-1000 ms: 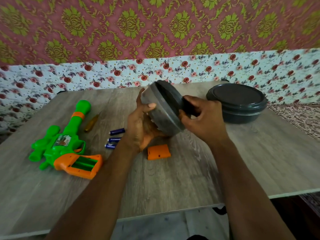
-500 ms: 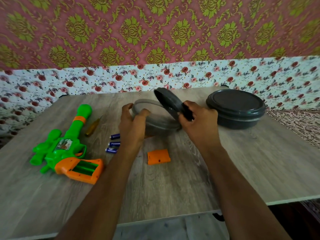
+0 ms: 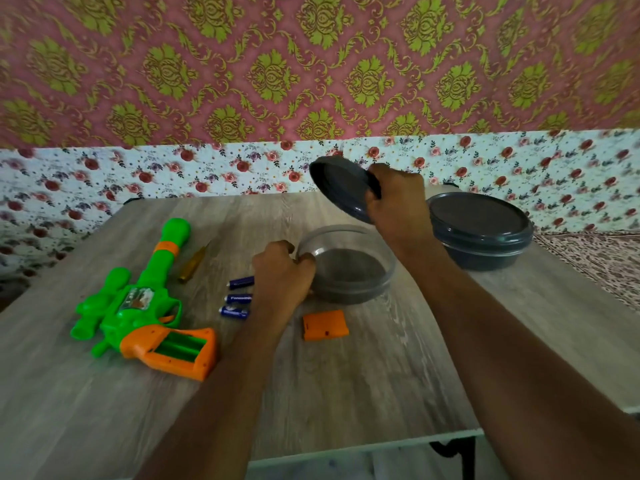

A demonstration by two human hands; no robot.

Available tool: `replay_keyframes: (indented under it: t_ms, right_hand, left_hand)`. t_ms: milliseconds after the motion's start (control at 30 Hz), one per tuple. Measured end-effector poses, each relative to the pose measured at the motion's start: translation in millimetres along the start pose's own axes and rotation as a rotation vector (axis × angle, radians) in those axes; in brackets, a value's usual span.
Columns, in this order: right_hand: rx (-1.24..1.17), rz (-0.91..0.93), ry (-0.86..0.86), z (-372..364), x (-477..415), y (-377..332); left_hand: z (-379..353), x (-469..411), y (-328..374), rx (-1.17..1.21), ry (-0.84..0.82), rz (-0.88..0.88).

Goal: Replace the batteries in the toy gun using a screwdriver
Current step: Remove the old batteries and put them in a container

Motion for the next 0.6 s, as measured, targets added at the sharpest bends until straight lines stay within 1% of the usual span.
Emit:
replay_keyframes:
  t_ms: [100,233,333,367,433,600]
  right_hand:
    - [0.081,0.165,-0.222,-28,-18,-12]
    - [0.263,0.382,-0.488,-64,-31,-38]
    - [0.307,0.548,-0.620,-88,-34,-52]
    - [0.298,0.575,-0.659,-95,-35,-56]
    - [0.234,0.569,-0.729,-109,-38,-62]
    - [0.122,0.440,-0.882,-129,-41,-64]
  left_hand:
    - [-2,1,0,0.032,-0.032,-0.007]
    - [-3,0,1,0.072,-0.066,0.025]
    - [-3,-6,-1,0.041,-0.072,0.029]
    - [-2,-7,-1,0.037,-0.069,0.030]
    - [-1,-8,-2,0.057,-0.052,0.045]
    - [2,-9,-8,0.103,-0.055,0.081]
Point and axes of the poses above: each hand's wrist, its own x-axis away from the middle knuckle, its own z-axis out of the back of the hand, y = z × x, the point moved 2 cm from there along -x, towards the middle knuckle, and after that the axes turned 5 degrees about y, right-handed, at the moved point
